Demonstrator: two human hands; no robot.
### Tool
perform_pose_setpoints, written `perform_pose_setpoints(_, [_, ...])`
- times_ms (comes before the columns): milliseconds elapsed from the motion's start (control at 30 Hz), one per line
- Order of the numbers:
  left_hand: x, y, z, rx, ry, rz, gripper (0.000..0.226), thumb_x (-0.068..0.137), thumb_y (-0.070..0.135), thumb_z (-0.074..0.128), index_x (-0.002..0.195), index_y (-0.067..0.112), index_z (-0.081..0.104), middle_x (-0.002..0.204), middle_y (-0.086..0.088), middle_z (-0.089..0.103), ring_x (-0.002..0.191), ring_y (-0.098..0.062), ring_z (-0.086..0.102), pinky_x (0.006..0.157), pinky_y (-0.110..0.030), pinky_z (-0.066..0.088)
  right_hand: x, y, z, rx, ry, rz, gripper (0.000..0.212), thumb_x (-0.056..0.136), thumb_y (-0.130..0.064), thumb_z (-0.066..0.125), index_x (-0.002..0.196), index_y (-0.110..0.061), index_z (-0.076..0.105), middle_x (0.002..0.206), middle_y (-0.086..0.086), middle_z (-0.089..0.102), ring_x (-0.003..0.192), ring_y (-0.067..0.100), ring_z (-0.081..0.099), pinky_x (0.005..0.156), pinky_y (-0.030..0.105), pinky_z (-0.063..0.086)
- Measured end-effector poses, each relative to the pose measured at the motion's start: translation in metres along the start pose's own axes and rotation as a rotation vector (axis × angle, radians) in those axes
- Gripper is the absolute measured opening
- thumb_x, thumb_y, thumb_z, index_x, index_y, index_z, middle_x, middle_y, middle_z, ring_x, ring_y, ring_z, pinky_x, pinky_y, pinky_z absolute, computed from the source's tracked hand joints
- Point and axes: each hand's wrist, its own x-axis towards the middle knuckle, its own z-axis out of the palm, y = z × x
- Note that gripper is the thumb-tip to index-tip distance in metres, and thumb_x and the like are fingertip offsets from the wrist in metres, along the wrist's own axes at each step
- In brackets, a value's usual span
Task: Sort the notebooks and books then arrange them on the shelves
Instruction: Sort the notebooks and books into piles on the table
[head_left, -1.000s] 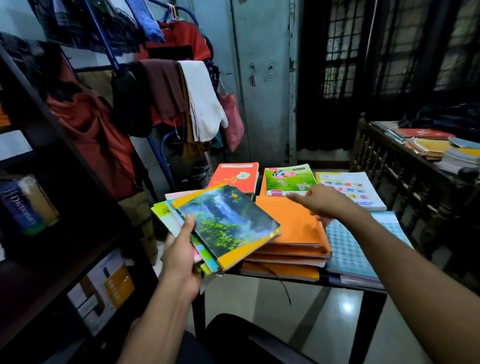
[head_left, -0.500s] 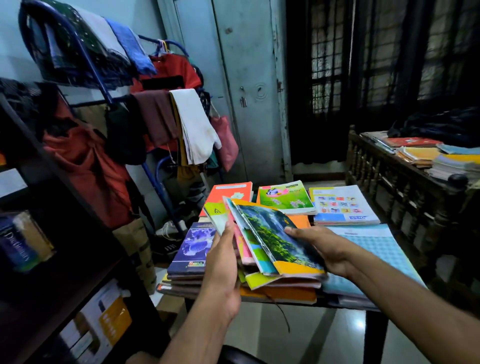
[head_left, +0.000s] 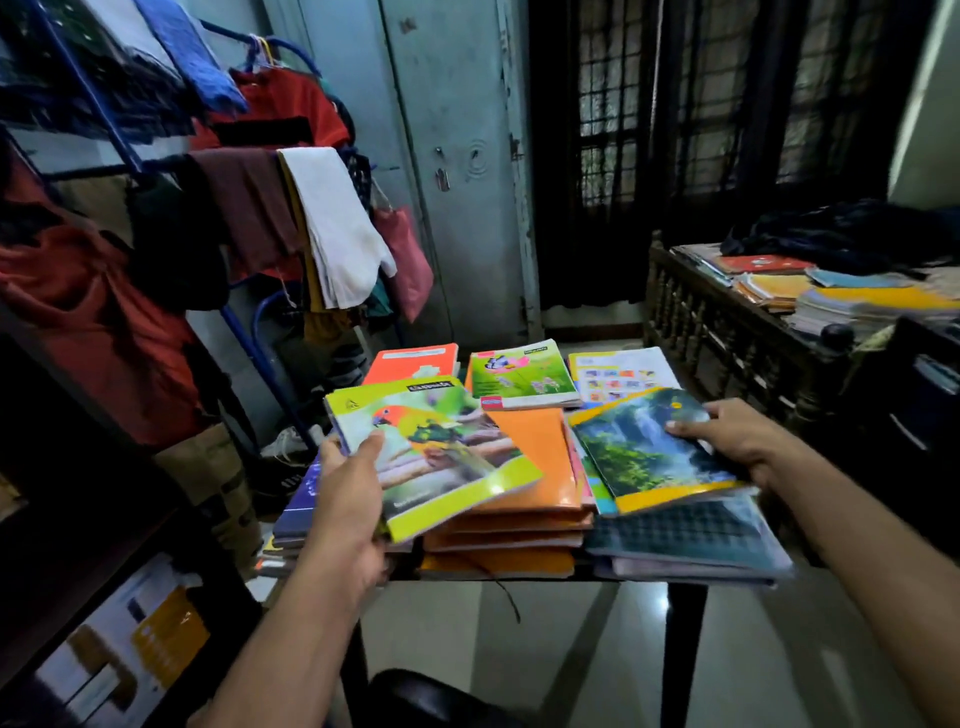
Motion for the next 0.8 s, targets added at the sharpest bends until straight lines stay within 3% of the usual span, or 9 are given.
perform_pose_setpoints(100, [0.011,0.008,-0.010,-0.001,0.009,0.030,0.020,0.104,0.024,0.054,0.123,0.020,0.057,0.097,-0.007,0.077,0.076,-0.023,0.076,0.058,-0.042,0.061,-0.003,0.022,-0.010,-0.266,0.028,0.012,0.016,0.085,-0.014,0.079,0.084,-0.001,0.071,0.061,0.005,0.066,0.049,0.014,0.058,0.047,0.022,0.044])
perform_pose_setpoints(200, [0.023,0.012,-0.023,0.083,0.000,0.045,0.023,0.105,0.025,0.053,0.126,0.023,0.061,0.106,-0.006,0.077,0.083,-0.026,0.076,0.068,-0.042,0.061,-0.001,0.017,-0.007,-0.573,-0.022,0.006,0.026,0.086,-0.033,0.079,0.079,-0.011,0.066,0.077,0.007,0.067,0.067,0.020,0.061,0.053,0.026,0.041])
perform_pose_setpoints(267, [0.035,0.012,-0.034,0.170,0.021,0.069,0.022,0.105,0.024,0.052,0.123,0.025,0.063,0.104,-0.004,0.076,0.080,-0.024,0.075,0.069,-0.040,0.059,-0.002,0.004,-0.003,-0.848,-0.022,0.036,0.048,0.083,-0.053,0.074,0.103,-0.011,0.067,0.101,0.011,0.070,0.087,0.024,0.065,0.067,0.028,0.049])
perform_pose_setpoints(367, [0.055,0.016,-0.048,0.271,0.000,0.086,0.021,0.106,0.019,0.050,0.117,0.022,0.067,0.102,-0.007,0.076,0.080,-0.025,0.074,0.078,-0.045,0.059,-0.019,-0.009,0.013,-1.159,0.089,0.022,0.081,0.081,-0.069,0.063,0.141,-0.019,0.043,0.139,0.012,0.052,0.124,0.031,0.052,0.095,0.040,0.048])
perform_pose_setpoints(433, [0.071,0.018,-0.057,0.344,-0.023,0.078,0.020,0.106,0.016,0.050,0.114,0.018,0.068,0.105,-0.011,0.075,0.087,-0.030,0.072,0.088,-0.051,0.057,-0.035,-0.026,0.040,-1.169,0.111,-0.162,0.082,0.088,-0.065,0.059,0.150,-0.022,0.029,0.149,0.013,0.037,0.136,0.034,0.038,0.101,0.046,0.043])
perform_pose_setpoints(500, [0.084,0.020,-0.062,0.406,-0.046,0.080,0.018,0.105,0.013,0.050,0.111,0.015,0.067,0.107,-0.016,0.074,0.091,-0.033,0.071,0.090,-0.053,0.055,-0.049,-0.045,0.079,-1.069,0.070,-0.371,0.068,0.093,-0.059,0.055,0.147,-0.024,0.033,0.148,0.011,0.038,0.137,0.033,0.037,0.104,0.045,0.041])
perform_pose_setpoints(633, [0.108,0.020,-0.077,0.537,-0.067,0.097,0.014,0.102,0.013,0.057,0.104,0.011,0.071,0.098,-0.018,0.075,0.074,-0.027,0.073,0.071,-0.039,0.060,-0.067,-0.081,0.169,-0.911,-0.132,-0.681,0.052,0.096,-0.050,0.056,0.139,-0.024,0.045,0.141,0.006,0.045,0.135,0.027,0.040,0.109,0.041,0.039])
perform_pose_setpoints(700, [0.122,0.018,-0.084,0.680,-0.078,0.139,0.015,0.096,0.026,0.066,0.088,0.015,0.073,0.089,-0.014,0.076,0.071,-0.026,0.074,0.063,-0.033,0.059,-0.072,-0.092,0.213,-0.924,-0.271,-0.755,0.054,0.097,-0.050,0.055,0.142,-0.022,0.044,0.142,0.007,0.045,0.134,0.029,0.040,0.109,0.042,0.038])
perform_pose_setpoints(800, [0.145,0.012,-0.096,1.198,-0.013,0.160,0.047,0.083,0.065,0.059,0.069,0.020,0.061,0.086,-0.010,0.070,0.092,-0.034,0.065,0.081,-0.037,0.051,-0.074,-0.096,0.266,-1.112,-0.390,-0.731,0.054,0.098,-0.050,0.050,0.143,-0.020,0.042,0.143,0.012,0.042,0.132,0.035,0.039,0.107,0.049,0.037])
